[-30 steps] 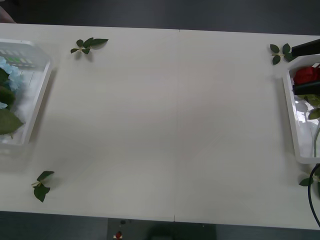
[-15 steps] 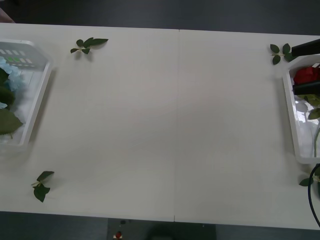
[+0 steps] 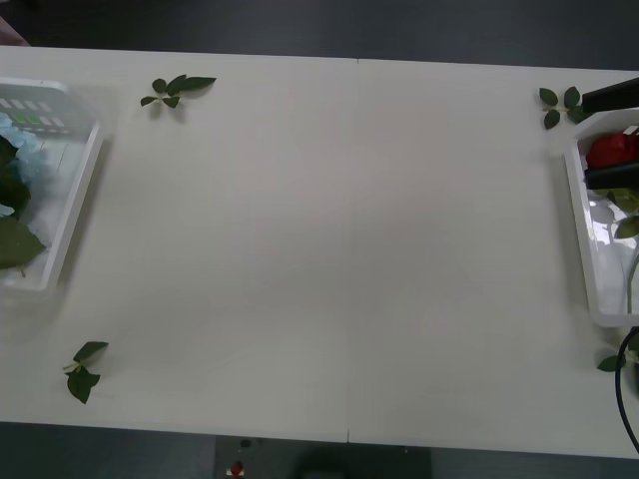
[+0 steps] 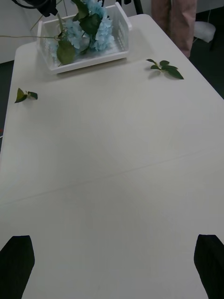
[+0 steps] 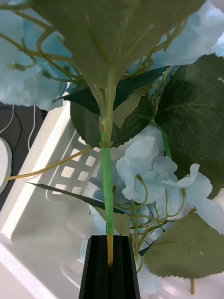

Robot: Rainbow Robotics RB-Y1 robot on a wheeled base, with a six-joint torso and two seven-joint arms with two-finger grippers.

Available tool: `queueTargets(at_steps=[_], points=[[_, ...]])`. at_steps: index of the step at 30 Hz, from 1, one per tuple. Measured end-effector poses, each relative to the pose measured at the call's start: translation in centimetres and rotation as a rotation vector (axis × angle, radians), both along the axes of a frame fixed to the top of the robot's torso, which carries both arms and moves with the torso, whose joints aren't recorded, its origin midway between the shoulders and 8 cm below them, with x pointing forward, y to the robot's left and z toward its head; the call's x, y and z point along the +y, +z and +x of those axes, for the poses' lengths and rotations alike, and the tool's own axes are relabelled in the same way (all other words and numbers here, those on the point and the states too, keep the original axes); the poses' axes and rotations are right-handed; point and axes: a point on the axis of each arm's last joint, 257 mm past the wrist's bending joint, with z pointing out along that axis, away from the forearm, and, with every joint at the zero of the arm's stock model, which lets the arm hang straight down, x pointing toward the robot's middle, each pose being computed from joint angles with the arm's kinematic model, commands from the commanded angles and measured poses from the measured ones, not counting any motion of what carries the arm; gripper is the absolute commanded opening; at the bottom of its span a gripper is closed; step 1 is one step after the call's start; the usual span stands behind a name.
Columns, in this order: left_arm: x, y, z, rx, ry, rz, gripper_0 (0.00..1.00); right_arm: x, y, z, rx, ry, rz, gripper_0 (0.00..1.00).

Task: Put the red flowers into the right box and the blue flowers into the left box

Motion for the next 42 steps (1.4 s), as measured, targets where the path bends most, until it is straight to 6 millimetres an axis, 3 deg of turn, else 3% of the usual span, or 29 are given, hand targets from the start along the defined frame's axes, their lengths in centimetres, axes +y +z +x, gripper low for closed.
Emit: queueTargets(at_steps=[1, 3, 4, 5, 7, 13, 21, 26, 27, 32, 37, 42], points=[[0.0, -0.1, 0.0, 0.001, -0.001, 0.0, 0.01, 0.0, 0.0, 0.0, 0.0, 0.0, 0.0, 1.0], [0.0, -0.2, 0.1, -0.003, -0.005, 0.001, 0.15, 0.0, 0.0, 0.0, 0.0, 0.0, 0.0, 1.0], [0.0, -0.1, 0.2, -0.005, -0.006, 0.001, 0.29, 0.0, 0.0, 0.0, 0.0, 0.0, 0.0, 1.0], [-0.1, -0.1, 0.2, -0.007, -0.007, 0.001, 0.37, 0.0, 0.0, 0.0, 0.0, 0.0, 0.0, 1.0], [-0.1, 0.0, 0.4, -0.017, -0.015, 0.003, 0.48, 0.0, 0.0, 0.0, 0.0, 0.0, 0.0, 1.0], [0.3, -0.8, 0.0, -0.039, -0.037, 0.022, 0.66, 0.0, 0.0, 0.0, 0.0, 0.0, 0.0, 1.0], [1.2, -1.6, -0.4, -0.047, -0.036, 0.024, 0.75, 0.0, 0.0, 0.0, 0.0, 0.0, 0.0, 1.0], [0.8, -1.1, 0.2, -0.075, -0.055, 0.024, 1.0, 0.0, 0.0, 0.0, 0.0, 0.0, 0.0, 1.0], [0.6, -1.1, 0.3, -0.08, -0.059, 0.017, 1.0, 0.0, 0.0, 0.0, 0.0, 0.0, 0.0, 1.0], [-2.2, -0.7, 1.2, -0.109, -0.106, -0.056, 1.0, 0.0, 0.0, 0.0, 0.0, 0.0, 0.0, 1.0], [-7.4, 0.9, 1.8, -0.147, -0.211, -0.096, 1.0, 0.0, 0.0, 0.0, 0.0, 0.0, 0.0, 1.0], [-11.2, 3.1, -0.2, -0.123, -0.264, -0.105, 1.0, 0.0, 0.0, 0.0, 0.0, 0.0, 0.0, 1.0]])
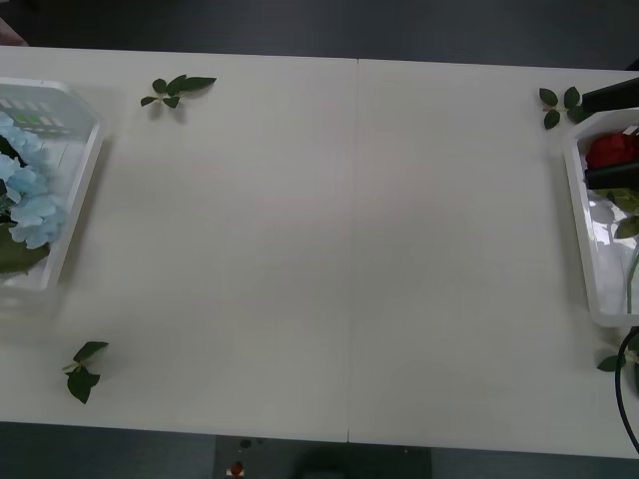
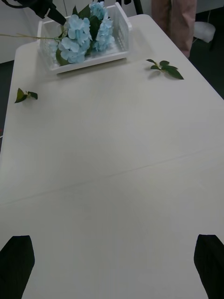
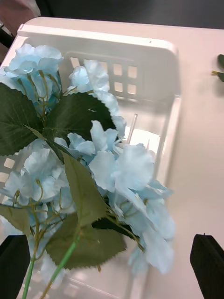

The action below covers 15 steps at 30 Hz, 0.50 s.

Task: Put the red flowers into the right box and the blue flowers into the left box

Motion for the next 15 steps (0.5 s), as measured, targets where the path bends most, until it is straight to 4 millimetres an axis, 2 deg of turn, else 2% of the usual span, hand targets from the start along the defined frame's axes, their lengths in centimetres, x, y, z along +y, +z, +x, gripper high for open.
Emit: queueTargets(at_steps=[4, 8, 11, 15], points=[[-3.4, 3.3, -2.1, 0.011, -0.048, -0.037, 1.0, 0.0, 0.0, 0.0, 0.0, 0.0, 0.0, 1.0], [-8.4, 5.7, -3.7, 0.009, -0.146, -0.003, 1.0, 0.0, 0.0, 0.0, 0.0, 0.0, 0.0, 1.0], [-12.9, 6.3, -4.0, -0.003, -0.246, 0.016, 1.0, 0.0, 0.0, 0.0, 0.0, 0.0, 0.0, 1.0], [-19.1, 5.8, -3.2, -0.032, -0.386, -0.026, 1.0, 0.0, 0.0, 0.0, 0.0, 0.0, 0.0, 1.0]])
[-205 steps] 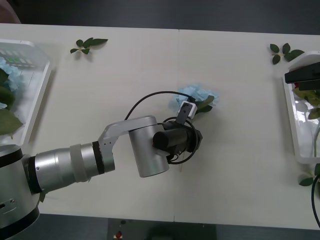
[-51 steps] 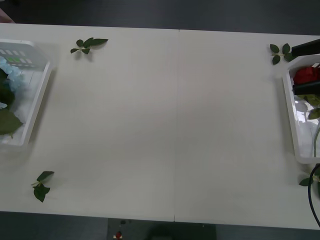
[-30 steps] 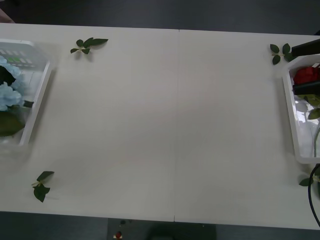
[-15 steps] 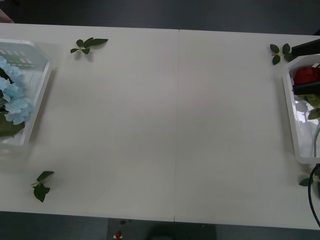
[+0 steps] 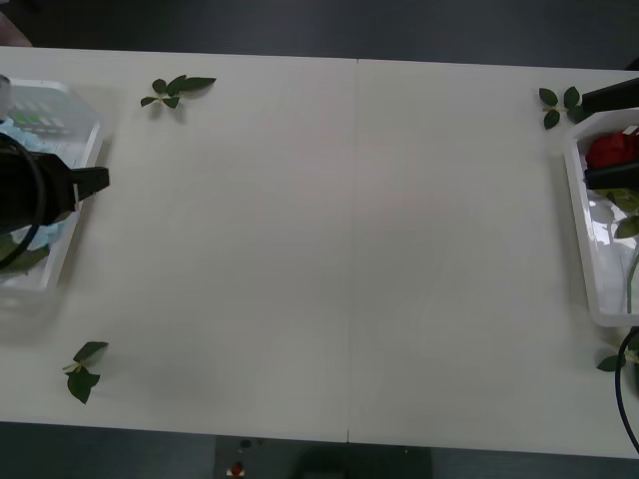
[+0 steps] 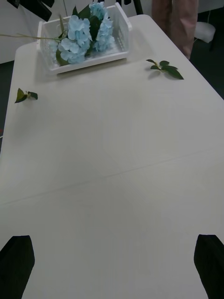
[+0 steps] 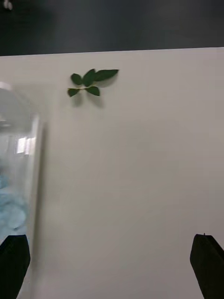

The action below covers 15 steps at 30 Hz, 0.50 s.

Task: Put the red flowers into the right box and the blue flowers into the left box

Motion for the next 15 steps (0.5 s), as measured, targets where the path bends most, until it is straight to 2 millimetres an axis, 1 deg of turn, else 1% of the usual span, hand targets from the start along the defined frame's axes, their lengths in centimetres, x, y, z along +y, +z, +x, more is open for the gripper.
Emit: queueTargets(at_steps=[2, 4, 8, 11, 13, 15], points=[[-3.1, 0.1, 0.7, -0.045, -0.068, -0.035, 1.0, 0.0, 0.0, 0.0, 0.0, 0.0, 0.0, 1.0], [-5.8, 0.0, 1.1, -0.085, -0.128, -0.067, 1.0, 0.0, 0.0, 0.0, 0.0, 0.0, 0.0, 1.0], [-10.3, -0.1, 1.5, -0.161, -0.25, -0.177, 1.0, 0.0, 0.0, 0.0, 0.0, 0.0, 0.0, 1.0], [-12.6, -1.0, 1.0, -0.172, -0.347, -0.204, 1.0, 0.0, 0.0, 0.0, 0.0, 0.0, 0.0, 1.0], [-13.6, -2.0, 0.2, -0.152, -0.408, -0.174, 1.0, 0.0, 0.0, 0.0, 0.0, 0.0, 0.0, 1.0], [-14.5, -2.3, -0.5, -0.131, -0.453, -0.165, 1.0, 0.0, 0.0, 0.0, 0.0, 0.0, 0.0, 1.0]])
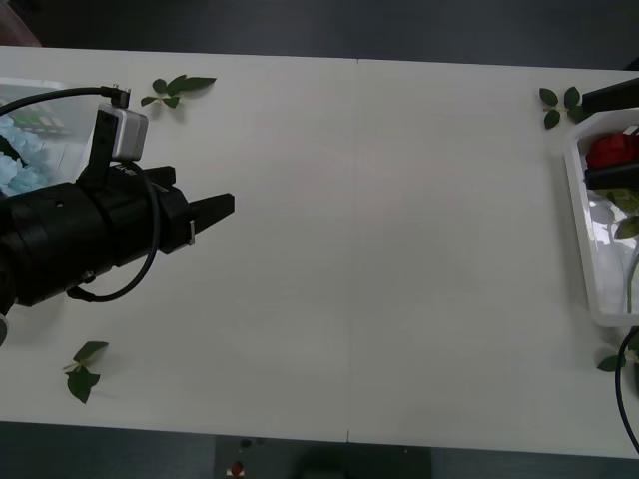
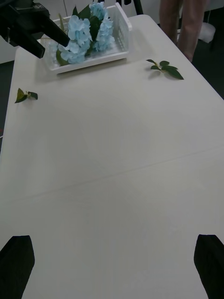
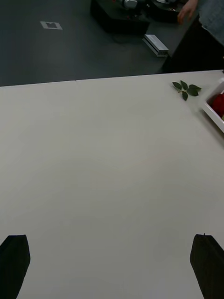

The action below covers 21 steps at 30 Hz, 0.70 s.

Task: Put the red flowers into the right box and the blue flowers into the left box

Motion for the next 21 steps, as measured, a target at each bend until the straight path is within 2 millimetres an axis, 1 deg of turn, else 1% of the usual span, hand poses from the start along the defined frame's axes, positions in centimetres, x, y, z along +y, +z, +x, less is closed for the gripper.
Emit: queueTargets(at_steps=[4, 8, 10, 13, 18, 21], points=[[-2.3, 1.0, -1.2, 0.067, -0.099, -0.037, 1.0, 0.0, 0.0, 0.0, 0.0, 0.0, 0.0, 1.0], [-3.6, 2.5, -0.9, 0.028, -0.209, 0.033, 1.0, 0.0, 0.0, 0.0, 0.0, 0.0, 0.0, 1.0], [-4.1, 3.0, -0.5, 0.016, -0.243, 0.054, 1.0, 0.0, 0.0, 0.0, 0.0, 0.0, 0.0, 1.0], [-4.5, 3.5, -0.3, 0.037, -0.262, 0.031, 1.0, 0.0, 0.0, 0.0, 0.0, 0.0, 0.0, 1.0], [-5.4, 3.7, -1.5, 0.049, -0.343, -0.001, 1.0, 0.0, 0.0, 0.0, 0.0, 0.0, 0.0, 1.0], [-5.4, 3.5, -1.8, 0.036, -0.378, 0.009, 1.0, 0.0, 0.0, 0.0, 0.0, 0.0, 0.0, 1.0]])
